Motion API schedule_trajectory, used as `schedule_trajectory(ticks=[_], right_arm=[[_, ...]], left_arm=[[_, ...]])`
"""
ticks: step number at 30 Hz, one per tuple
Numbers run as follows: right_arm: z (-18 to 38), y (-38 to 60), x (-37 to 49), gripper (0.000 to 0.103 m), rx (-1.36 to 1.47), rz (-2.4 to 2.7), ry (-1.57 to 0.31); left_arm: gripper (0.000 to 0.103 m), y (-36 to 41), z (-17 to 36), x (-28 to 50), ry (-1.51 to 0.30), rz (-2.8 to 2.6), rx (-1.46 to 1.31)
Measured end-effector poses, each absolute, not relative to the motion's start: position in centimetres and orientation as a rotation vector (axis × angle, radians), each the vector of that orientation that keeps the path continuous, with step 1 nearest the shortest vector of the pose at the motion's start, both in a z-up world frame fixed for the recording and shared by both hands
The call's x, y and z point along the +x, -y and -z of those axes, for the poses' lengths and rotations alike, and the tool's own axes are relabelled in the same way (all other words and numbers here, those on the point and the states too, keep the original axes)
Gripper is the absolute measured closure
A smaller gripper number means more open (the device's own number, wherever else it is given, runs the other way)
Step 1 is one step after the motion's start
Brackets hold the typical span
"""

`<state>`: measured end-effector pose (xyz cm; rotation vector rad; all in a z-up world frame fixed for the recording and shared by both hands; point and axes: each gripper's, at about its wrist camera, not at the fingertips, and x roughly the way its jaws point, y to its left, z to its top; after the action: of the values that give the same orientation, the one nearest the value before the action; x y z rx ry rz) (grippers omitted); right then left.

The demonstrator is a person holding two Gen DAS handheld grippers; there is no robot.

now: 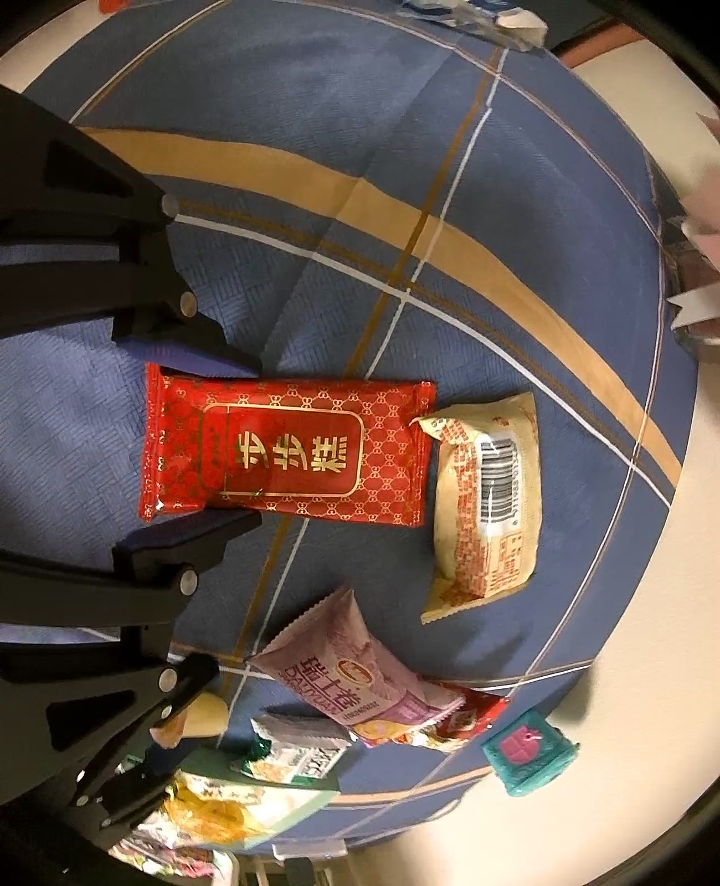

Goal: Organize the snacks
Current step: 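Lift the pudding cup with the right gripper while the left lifts the red pack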

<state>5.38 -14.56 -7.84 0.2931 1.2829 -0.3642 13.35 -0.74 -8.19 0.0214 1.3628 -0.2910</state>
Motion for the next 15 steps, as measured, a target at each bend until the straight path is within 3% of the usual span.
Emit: schedule_trajectory(ticks=[15], right_arm=[[7.9,14.7,5.7,0.053,0.306,0.342,-1.302]], left_arm=[[0.056,0.3,7.6,12.7,-1.385,0.301,-0.060]])
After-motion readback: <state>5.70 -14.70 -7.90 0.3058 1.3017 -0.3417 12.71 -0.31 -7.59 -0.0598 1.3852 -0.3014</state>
